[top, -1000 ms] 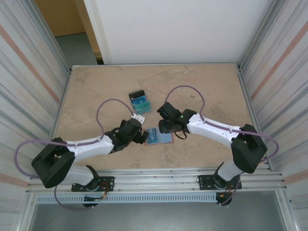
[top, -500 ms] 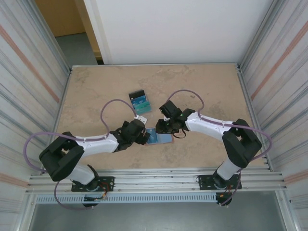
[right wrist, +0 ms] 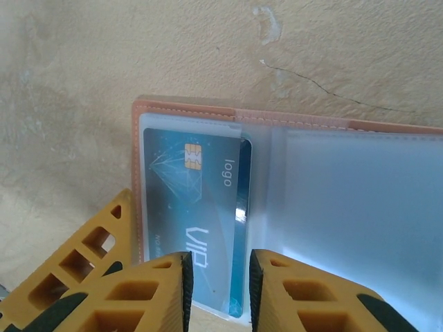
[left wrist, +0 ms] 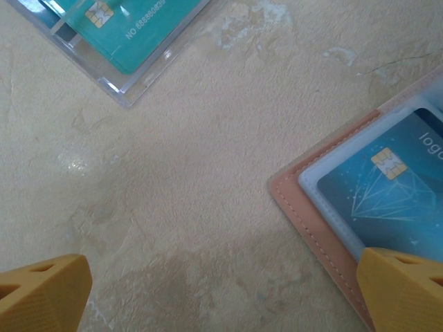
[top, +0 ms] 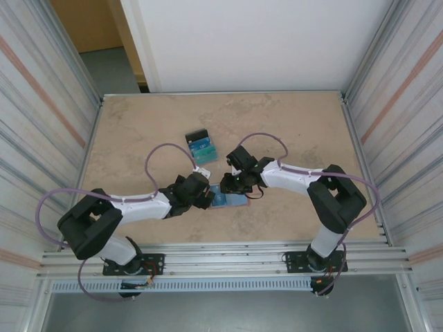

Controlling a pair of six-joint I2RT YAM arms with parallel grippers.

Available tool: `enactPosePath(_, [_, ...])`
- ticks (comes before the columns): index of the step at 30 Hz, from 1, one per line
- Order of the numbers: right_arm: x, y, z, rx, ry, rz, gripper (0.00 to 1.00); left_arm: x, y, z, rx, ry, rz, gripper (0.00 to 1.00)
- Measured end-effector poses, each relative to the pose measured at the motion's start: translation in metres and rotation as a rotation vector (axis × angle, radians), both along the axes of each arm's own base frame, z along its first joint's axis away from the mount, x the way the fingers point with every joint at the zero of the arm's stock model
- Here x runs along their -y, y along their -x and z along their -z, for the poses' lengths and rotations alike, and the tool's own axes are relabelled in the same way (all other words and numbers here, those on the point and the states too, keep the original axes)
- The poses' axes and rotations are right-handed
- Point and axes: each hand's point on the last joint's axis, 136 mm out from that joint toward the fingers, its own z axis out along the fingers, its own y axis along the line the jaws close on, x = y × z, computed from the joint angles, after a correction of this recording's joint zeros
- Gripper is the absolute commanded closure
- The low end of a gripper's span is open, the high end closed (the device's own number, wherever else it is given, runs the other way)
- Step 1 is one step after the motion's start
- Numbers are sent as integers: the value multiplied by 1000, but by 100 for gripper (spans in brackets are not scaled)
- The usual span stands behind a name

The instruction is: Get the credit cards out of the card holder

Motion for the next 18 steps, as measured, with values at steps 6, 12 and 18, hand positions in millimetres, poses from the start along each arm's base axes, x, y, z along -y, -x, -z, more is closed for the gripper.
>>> enactPosePath(6, [-1,3,3,-16,-9,-5,73,-1,3,2,-7,-11,-1,1])
enactPosePath(12, [-1,4,4,-24,-9,0,73,-1,3,2,-8,-7,-4,1])
enactPosePath(18, [1,6,14,-43,5,3,74,-1,3,2,-9,-7,-5,1])
